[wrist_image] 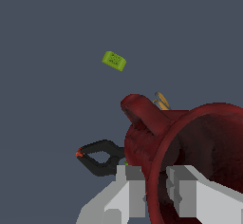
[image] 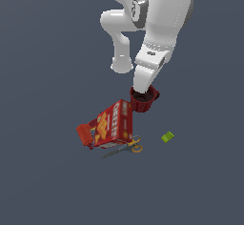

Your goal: Pick up a designated object from a clutter of objects.

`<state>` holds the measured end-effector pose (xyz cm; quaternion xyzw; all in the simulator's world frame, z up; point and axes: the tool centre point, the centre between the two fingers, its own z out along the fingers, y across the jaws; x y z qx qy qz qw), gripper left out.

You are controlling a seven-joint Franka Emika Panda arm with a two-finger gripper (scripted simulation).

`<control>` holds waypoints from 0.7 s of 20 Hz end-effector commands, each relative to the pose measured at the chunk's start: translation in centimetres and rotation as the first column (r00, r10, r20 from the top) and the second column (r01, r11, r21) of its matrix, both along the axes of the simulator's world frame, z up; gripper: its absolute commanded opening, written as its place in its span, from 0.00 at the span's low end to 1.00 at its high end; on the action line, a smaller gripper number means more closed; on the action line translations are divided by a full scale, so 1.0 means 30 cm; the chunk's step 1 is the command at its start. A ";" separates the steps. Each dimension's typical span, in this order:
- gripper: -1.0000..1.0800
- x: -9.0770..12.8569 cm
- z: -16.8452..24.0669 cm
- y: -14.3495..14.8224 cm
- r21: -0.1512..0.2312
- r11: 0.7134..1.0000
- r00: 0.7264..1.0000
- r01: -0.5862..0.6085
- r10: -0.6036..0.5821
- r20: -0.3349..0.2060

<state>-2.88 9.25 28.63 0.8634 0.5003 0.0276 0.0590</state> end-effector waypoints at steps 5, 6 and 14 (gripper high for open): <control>0.00 -0.110 0.189 -0.030 0.003 1.000 1.000 -0.001 0.001 0.003; 0.00 -0.128 0.220 -0.035 0.003 1.000 1.000 -0.001 0.001 0.003; 0.00 -0.253 0.439 -0.073 0.004 1.000 1.000 -0.001 0.001 0.003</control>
